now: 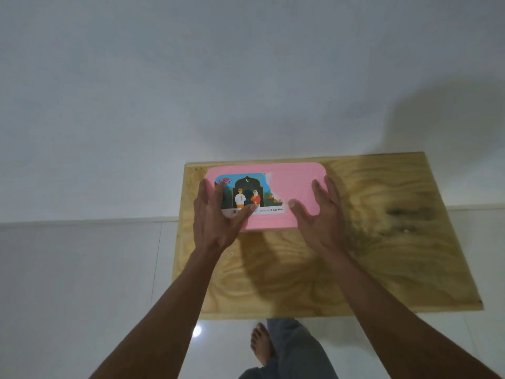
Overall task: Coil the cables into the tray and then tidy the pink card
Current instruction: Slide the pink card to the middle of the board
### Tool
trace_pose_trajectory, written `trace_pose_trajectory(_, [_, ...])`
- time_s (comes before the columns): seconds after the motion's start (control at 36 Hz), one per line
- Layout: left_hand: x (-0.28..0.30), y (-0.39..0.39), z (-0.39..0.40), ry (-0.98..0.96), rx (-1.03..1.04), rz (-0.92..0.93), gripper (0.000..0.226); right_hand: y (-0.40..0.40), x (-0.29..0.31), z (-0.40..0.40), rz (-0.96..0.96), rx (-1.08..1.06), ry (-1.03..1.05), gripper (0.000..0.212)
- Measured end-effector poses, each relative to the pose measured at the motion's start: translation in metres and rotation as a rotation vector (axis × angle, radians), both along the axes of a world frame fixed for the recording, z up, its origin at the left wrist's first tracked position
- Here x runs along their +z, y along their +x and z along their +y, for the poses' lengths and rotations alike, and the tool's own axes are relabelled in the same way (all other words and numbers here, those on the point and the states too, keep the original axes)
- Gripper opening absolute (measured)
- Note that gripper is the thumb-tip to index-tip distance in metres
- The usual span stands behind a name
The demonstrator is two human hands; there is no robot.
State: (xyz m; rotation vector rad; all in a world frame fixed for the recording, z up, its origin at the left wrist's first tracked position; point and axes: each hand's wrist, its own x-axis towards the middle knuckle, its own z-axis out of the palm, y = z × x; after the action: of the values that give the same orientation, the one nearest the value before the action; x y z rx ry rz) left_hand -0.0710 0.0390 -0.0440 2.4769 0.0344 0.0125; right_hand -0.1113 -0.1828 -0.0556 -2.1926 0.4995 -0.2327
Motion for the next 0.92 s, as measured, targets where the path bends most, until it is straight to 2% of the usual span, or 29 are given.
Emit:
trace_pose_trajectory(0.11, [-0.007, 0.036, -0.009, 0.022, -0.014, -0.013, 0.074, 0.032, -0.009, -0.007, 0.01, -0.004, -0.022, 0.069])
trace_pose_trajectory(0.28, [-0.015, 0.056, -0.021, 0.042, 0.009, 0.001, 0.084, 0.059, -0.021, -0.015, 0.014, 0.008, -0.053, 0.067])
trace_pose_trajectory(0.67, [-0.04, 0.065, -0.028, 0.309, -0.077, -0.056, 0.08, 0.073, -0.025, -0.014, 0.017, 0.056, -0.279, 0.068])
trace_pose_trajectory(0.92, [-0.04, 0.067, -0.027, 0.346, -0.087, -0.025, 0.08, 0.073, -0.023, -0.014, 0.06, 0.051, -0.302, 0.067])
